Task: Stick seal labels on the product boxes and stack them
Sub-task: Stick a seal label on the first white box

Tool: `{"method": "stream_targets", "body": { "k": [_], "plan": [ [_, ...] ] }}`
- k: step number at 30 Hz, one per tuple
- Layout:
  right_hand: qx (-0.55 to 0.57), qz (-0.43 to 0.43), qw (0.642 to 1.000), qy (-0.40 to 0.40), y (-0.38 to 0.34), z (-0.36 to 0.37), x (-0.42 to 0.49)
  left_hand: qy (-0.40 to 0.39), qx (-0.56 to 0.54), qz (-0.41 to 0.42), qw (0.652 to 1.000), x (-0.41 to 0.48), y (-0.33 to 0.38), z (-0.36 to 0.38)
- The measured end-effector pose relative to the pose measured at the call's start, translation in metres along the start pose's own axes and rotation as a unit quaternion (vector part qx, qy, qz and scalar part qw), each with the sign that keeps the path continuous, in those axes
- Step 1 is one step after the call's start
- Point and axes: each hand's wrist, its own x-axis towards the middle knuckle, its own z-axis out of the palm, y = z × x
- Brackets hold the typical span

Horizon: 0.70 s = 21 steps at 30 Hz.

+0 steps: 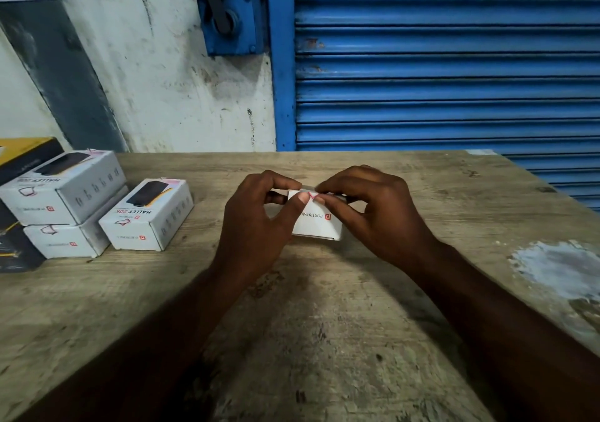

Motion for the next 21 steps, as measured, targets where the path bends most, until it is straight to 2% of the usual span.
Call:
{"method": "stream_targets", "body": {
  "k": [8, 21],
  "plan": [
    [-0.048, -0.063, 0.997, -0.014, -0.0028, -0.0035, 0.0008, 0.009, -0.026, -0.014, 1.000, -0.0010, -0.0017, 0.0014],
    [-0.087, -0.056, 0.995, -0.018, -0.0031, 0.0016, 0.0020, 0.019, -0.037, -0.044, 0.998, -0.0036, -0.0018, 0.0060]
  ]
}}
